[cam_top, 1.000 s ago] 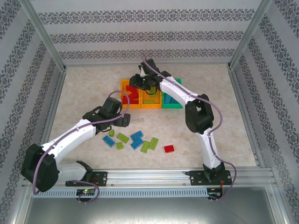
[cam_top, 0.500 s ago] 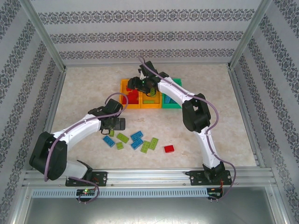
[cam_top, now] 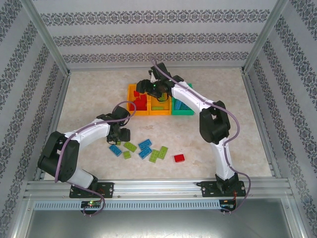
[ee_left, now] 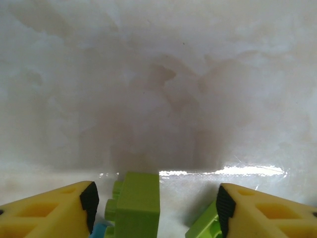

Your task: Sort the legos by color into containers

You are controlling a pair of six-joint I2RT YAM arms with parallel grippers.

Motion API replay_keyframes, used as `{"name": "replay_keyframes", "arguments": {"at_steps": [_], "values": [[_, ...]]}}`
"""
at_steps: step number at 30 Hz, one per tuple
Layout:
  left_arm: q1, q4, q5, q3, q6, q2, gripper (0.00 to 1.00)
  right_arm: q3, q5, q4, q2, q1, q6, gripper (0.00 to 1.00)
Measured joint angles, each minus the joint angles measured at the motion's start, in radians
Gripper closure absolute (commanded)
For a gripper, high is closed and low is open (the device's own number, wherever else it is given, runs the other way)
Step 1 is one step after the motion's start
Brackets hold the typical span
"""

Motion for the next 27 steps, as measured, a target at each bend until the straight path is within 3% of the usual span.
{"name": "replay_keyframes", "arguments": {"at_steps": [13, 19, 27], "values": [[0.000, 0.000, 0.004, -0.021, 0.000, 0.016, 0.52, -0.169, 0.012, 0.026, -0.113, -0.058, 0.000, 0.30], [0.000, 0.000, 0.005, -0.024, 0.000, 0.030, 0.68, -0.250, 0.027, 0.036, -0.183, -0.092, 0.000, 0.30], [0.000, 0.001, 0.009, -0.021, -0.004, 0.029, 0.81, -0.359, 0.042, 0.054, -0.270, -0.118, -0.003, 0.29]]}}
